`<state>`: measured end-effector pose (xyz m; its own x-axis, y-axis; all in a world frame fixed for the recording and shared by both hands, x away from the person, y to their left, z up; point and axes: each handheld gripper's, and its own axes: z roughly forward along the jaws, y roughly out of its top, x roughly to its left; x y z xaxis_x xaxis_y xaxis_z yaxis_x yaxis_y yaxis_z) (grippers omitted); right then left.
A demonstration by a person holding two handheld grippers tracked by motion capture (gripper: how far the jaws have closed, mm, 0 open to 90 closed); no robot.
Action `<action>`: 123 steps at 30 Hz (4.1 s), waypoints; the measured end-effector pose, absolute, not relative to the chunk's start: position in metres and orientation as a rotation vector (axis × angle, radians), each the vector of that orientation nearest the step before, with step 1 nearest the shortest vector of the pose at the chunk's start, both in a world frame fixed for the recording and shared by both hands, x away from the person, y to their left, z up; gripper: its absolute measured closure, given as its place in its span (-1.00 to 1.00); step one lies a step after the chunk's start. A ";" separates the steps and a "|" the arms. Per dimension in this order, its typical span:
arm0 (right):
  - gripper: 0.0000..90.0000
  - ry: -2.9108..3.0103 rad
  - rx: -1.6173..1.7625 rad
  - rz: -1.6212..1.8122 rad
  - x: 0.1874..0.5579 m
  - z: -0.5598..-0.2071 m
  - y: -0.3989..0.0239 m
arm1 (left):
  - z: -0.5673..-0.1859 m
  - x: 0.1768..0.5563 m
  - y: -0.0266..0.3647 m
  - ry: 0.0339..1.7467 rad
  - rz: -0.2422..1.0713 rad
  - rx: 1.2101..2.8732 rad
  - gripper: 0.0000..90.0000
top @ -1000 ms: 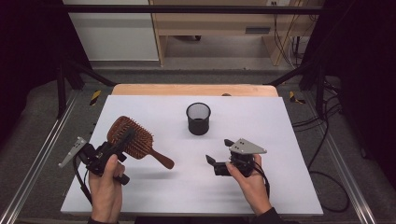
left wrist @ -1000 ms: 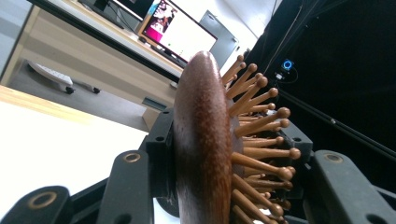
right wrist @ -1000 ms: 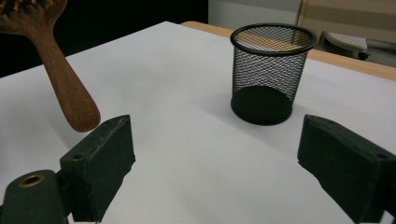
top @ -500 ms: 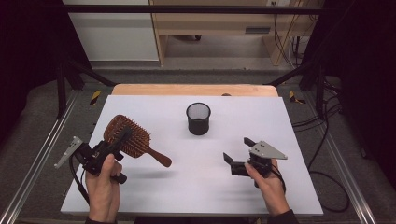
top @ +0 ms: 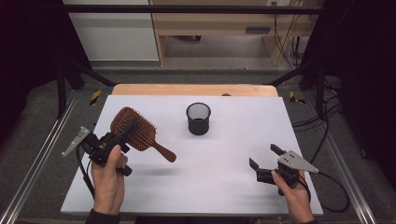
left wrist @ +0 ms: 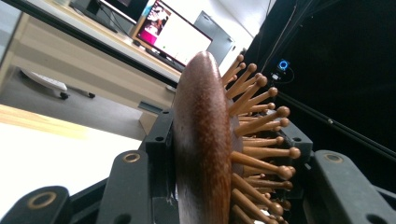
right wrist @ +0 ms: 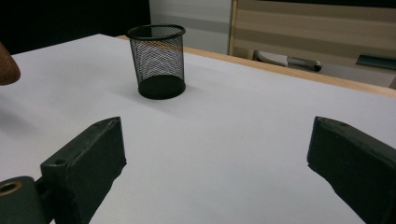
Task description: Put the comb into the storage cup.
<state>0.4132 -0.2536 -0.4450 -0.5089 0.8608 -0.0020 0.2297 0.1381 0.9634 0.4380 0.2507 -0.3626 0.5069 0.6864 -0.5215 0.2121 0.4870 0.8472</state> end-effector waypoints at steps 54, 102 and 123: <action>-0.92 1.816 1.086 1.425 0.425 -0.449 -0.234 | -0.283 0.497 0.160 0.936 0.353 1.241 0.13; -0.91 1.821 1.093 1.454 0.424 -0.450 -0.233 | -0.264 0.568 0.130 0.929 0.479 1.258 0.13; -0.91 1.812 1.114 1.473 0.424 -0.450 -0.236 | -0.272 0.577 0.123 0.937 0.523 1.281 0.13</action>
